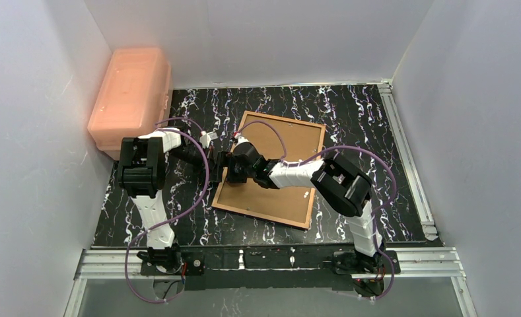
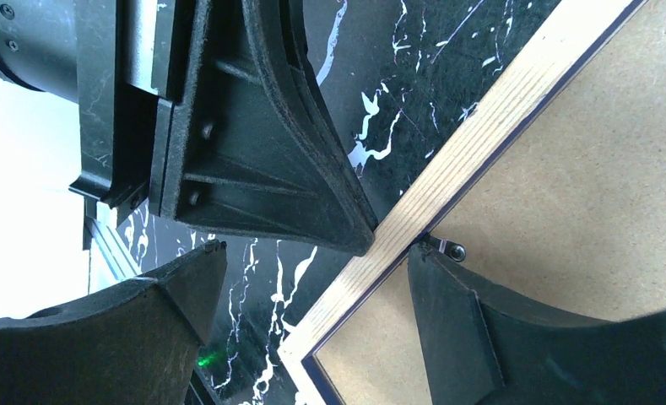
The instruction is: Put the photo into the frame
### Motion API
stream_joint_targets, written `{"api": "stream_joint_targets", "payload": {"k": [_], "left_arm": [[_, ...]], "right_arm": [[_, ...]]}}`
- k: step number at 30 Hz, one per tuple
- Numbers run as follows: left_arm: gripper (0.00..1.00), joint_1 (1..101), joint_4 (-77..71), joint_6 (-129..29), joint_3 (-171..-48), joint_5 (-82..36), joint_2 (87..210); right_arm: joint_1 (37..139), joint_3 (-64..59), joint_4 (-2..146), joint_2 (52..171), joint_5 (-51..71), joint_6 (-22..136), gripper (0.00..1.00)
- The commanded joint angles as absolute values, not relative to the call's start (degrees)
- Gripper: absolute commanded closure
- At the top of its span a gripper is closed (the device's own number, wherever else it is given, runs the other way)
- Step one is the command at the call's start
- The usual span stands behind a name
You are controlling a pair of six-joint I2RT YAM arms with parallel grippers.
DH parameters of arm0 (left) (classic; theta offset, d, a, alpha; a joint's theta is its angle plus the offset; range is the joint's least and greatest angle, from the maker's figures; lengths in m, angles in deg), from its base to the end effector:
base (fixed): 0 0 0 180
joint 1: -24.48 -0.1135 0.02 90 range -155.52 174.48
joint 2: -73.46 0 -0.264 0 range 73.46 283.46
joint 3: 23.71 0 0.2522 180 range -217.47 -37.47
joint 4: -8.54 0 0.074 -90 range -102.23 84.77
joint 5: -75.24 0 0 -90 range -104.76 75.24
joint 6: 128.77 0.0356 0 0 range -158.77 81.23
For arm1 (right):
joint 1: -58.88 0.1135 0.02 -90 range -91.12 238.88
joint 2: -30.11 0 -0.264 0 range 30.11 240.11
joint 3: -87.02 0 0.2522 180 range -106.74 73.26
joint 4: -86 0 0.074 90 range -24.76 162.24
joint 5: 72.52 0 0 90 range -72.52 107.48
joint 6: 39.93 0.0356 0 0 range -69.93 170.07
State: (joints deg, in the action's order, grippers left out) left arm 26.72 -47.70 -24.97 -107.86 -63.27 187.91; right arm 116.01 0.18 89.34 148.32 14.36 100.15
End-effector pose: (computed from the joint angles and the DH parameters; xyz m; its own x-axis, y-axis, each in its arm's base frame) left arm 0.3516 -0.0404 0.1292 -0.9517 0.1954 -0.2370 0.3069 0.6319 -0.7117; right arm 0.2463 0.3847 0.1634 -0.8269 0.1314 -0.5468 -0.3593 0.6246 0.6934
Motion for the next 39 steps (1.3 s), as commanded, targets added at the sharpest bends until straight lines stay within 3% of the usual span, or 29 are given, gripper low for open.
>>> {"api": "stream_joint_targets", "payload": {"k": [1, 11, 17, 26, 31, 39], "left_arm": [[0.98, 27.9, -49.2, -24.9, -106.0, -64.9, 185.0], [0.98, 28.4, -53.9, -23.6, -105.4, -69.6, 179.9], [0.94, 28.4, -59.5, -20.3, -109.2, -69.7, 179.0], [0.81, 28.4, -52.6, -28.2, -126.1, -63.9, 191.9], [0.80, 29.5, -51.4, -31.1, -136.0, -62.9, 200.0], [0.86, 30.4, -48.4, -35.6, -140.7, -64.8, 205.3]], "right_arm": [[116.3, -0.4, 89.4, 149.3, 16.5, 99.7, 0.13], [107.9, 3.7, 91.9, 137.5, 5.3, 96.2, 0.11], [101.9, 1.4, 83.7, 132.2, 7.2, 89.1, 0.05], [97.2, -9.0, 79.5, 141.2, 8.6, 83.3, 0.05], [96.9, -14.5, 77.6, 146.9, 9.1, 83.1, 0.05], [95.8, -18.0, 80.7, 154.1, 7.5, 87.2, 0.05]]}}
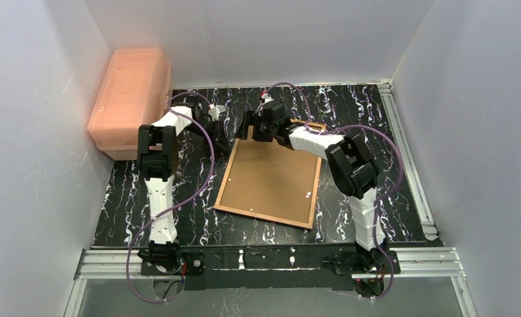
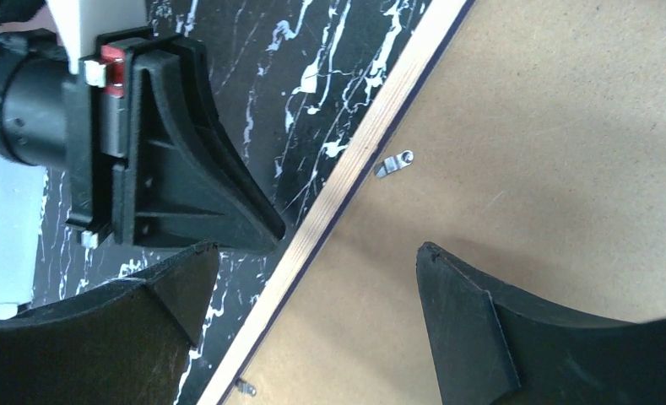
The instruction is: Put the photo into the frame
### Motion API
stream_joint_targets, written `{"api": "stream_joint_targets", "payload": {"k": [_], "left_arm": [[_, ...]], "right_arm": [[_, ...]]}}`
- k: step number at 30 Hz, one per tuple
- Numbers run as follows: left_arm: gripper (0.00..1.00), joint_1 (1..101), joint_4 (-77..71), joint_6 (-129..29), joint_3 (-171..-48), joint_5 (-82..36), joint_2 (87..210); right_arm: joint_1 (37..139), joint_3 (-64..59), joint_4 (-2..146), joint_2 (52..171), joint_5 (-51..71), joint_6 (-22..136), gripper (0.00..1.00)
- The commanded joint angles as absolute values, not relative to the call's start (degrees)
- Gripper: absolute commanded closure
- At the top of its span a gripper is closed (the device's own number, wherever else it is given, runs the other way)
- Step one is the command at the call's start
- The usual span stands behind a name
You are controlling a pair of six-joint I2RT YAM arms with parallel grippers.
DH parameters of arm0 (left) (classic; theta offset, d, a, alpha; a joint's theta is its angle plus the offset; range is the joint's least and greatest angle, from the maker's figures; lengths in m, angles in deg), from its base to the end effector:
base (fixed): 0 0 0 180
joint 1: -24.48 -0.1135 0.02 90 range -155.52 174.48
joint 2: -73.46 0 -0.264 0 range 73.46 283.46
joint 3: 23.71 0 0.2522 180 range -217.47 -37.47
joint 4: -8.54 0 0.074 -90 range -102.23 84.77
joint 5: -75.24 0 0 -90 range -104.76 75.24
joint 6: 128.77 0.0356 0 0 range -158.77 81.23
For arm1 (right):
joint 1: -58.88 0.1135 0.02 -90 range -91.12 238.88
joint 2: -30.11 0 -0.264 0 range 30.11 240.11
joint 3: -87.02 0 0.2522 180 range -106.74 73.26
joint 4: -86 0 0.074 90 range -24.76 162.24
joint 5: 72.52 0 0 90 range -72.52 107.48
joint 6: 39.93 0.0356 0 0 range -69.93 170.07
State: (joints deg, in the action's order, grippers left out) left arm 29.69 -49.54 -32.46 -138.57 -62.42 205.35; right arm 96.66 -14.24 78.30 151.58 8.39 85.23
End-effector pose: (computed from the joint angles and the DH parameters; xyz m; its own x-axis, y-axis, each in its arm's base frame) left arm 0.4583 -0.0682 0.1415 -0.9291 0.1591 -0.3339 0.3546 0.6399 -0.6818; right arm 0.3846 0.3052 0.2005 -0.7144 0.1657 -0.6799 -0.3717 0.7333 0.5693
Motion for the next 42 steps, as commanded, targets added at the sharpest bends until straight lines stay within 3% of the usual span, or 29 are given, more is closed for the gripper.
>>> {"api": "stream_joint_targets", "payload": {"k": [1, 10, 25, 32, 42], "left_arm": [[0.87, 30.6, -48.1, -35.9, -140.4, -65.3, 205.5], [0.91, 31.7, -45.1, -36.0, -131.4, -67.3, 202.9], [0.95, 35.8, -43.8, -32.8, -111.3, -69.4, 191.3], [0.92, 33.9, -40.0, -38.3, -113.7, -68.8, 188.9], [0.83, 35.3, -35.5, -45.6, -121.1, -69.8, 197.6]], "right_arm": [[95.7, -18.2, 81.0, 154.8, 7.1, 87.6, 0.06], [95.7, -17.5, 82.6, 156.9, 5.4, 89.7, 0.07], [95.8, -0.8, 85.3, 144.7, 1.1, 91.2, 0.08], [96.7, -0.3, 86.2, 144.6, -0.1, 92.4, 0.08], [97.7, -5.7, 87.0, 150.0, 0.0, 93.6, 0.09]]}}
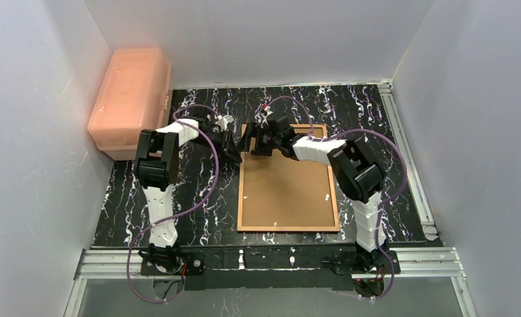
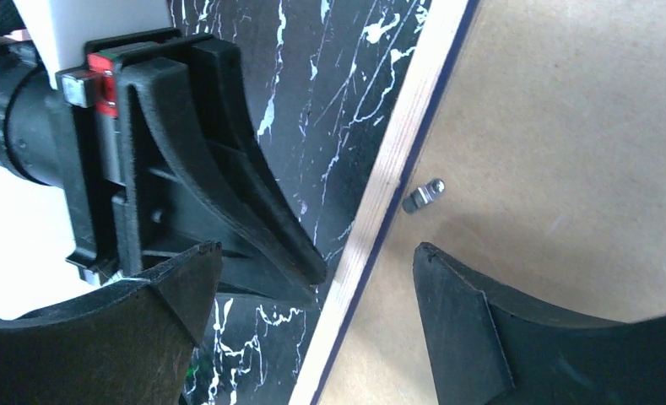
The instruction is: Put the photo into the frame
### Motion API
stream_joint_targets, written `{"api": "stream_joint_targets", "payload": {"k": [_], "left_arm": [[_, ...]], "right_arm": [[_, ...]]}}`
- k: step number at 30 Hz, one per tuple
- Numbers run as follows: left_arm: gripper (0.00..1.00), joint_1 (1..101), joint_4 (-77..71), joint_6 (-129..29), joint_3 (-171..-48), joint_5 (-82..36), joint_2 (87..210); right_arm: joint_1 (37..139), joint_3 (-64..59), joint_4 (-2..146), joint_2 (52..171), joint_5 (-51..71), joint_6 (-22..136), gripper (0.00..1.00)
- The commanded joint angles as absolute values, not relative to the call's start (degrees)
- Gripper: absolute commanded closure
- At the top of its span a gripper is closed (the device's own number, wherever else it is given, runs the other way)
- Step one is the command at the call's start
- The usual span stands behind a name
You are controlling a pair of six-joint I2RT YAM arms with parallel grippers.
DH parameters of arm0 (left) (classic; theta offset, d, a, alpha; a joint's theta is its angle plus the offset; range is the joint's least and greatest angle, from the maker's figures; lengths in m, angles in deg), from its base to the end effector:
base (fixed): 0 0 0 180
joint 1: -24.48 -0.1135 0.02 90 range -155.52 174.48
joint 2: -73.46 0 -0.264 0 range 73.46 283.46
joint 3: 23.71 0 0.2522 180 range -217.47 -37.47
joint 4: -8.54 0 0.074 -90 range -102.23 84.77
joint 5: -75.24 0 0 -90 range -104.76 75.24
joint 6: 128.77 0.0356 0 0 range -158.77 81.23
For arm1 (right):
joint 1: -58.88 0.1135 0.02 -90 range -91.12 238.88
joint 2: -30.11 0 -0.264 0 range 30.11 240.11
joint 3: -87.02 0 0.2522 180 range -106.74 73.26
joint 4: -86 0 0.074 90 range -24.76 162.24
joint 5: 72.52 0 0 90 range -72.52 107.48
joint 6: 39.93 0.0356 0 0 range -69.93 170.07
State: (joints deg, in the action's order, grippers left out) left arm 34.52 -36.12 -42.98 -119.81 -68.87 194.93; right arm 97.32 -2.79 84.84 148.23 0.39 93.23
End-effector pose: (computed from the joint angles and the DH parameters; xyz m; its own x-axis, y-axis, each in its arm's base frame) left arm 0.4067 -0.1013 0.1414 -0.9505 0.1246 -0.2847 0.3057 0.5396 -0.7844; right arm 0.3542 0.2945 0.1736 -0.8246 0.1802 -0.5362 -0.3161 0.6393 0.7010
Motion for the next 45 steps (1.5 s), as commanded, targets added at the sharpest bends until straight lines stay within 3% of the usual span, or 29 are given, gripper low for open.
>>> {"api": "stream_joint_targets", "payload": {"k": [1, 15, 45], "left_arm": [[0.83, 35.4, -35.3, -45.5, -121.0, -69.3, 198.0], [0.94, 35.7, -35.8, -45.0, -120.7, -64.8, 201.1], [0.95, 34.9, -33.1, -47.3, -116.7, -62.8, 201.1]], "right_arm": [[97.7, -5.9, 87.0, 150.4, 0.0, 93.7, 0.09], [97.9, -6.6, 88.5, 152.7, 0.1, 95.0, 0.10], [99.7, -4.3, 95.5, 153.8, 6.6, 100.4, 0.13]]}}
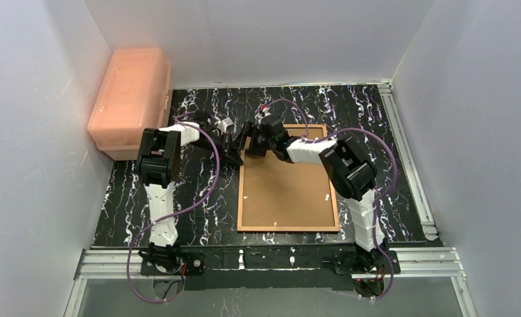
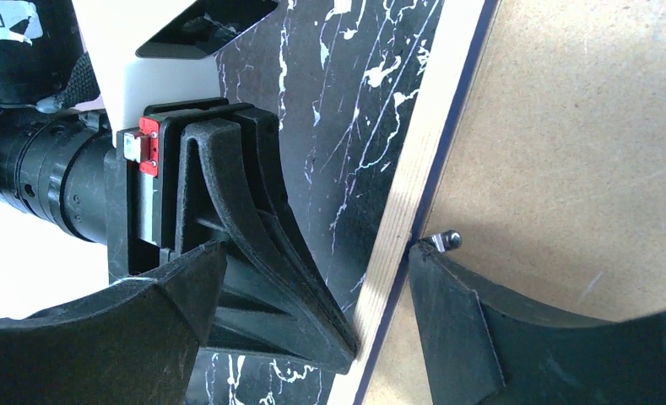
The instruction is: Put the photo into the frame
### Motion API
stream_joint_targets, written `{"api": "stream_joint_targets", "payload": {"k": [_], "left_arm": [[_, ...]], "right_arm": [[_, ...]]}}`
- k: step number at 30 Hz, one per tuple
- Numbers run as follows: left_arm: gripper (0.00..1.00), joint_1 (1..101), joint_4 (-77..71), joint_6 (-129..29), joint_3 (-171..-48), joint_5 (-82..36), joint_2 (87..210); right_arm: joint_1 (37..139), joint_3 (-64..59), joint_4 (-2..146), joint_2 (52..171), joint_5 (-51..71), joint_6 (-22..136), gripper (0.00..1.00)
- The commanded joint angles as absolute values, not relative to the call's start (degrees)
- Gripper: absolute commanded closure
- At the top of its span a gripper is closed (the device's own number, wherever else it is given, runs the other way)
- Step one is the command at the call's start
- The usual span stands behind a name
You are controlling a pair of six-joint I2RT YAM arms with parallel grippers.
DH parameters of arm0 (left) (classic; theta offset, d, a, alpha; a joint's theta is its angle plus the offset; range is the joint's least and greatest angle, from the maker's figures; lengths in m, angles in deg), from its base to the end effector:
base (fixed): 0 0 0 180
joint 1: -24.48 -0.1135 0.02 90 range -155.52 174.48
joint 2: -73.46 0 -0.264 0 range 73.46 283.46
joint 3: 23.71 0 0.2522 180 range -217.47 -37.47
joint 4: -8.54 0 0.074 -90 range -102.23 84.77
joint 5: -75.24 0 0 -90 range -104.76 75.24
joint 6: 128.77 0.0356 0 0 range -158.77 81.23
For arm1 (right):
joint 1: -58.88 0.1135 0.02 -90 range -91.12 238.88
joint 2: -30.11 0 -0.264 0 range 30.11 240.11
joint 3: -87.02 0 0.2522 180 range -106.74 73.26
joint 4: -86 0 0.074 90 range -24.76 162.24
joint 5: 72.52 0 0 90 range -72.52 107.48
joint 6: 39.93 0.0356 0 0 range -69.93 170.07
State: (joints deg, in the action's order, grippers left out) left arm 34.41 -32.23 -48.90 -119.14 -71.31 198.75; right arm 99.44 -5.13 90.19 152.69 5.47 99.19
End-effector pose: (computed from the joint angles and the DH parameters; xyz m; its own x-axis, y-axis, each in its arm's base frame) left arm 0.4108 -0.1021 0.1151 -0.9794 0.0730 -0.1881 0.1985 0.5161 -0.8332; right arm 0.3577 0.3159 0.1601 -0.8079 0.2819 -0.5175 -0.2551 0.6243 0.7384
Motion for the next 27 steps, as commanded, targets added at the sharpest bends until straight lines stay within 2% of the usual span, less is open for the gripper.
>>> {"api": "stream_joint_targets", "payload": {"k": [1, 9, 19, 27], "left_arm": [[0.95, 34.9, -33.1, -47.2, -116.7, -62.8, 201.2], [0.95, 34.5, -33.2, -47.1, -116.5, -63.0, 201.2], [0.94, 32.1, -31.8, -49.5, -115.7, -65.9, 198.3], [0.90, 31.9, -30.8, -50.0, -115.9, -65.1, 199.9]], "right_arm": [[99.7, -4.0, 96.3, 153.7, 6.7, 100.6, 0.13], [99.6, -3.7, 98.4, 152.7, 5.8, 101.2, 0.13], [97.3, 2.3, 98.2, 143.4, 4.9, 100.3, 0.08], [97.7, 4.0, 99.1, 145.5, 5.0, 101.1, 0.06]]}}
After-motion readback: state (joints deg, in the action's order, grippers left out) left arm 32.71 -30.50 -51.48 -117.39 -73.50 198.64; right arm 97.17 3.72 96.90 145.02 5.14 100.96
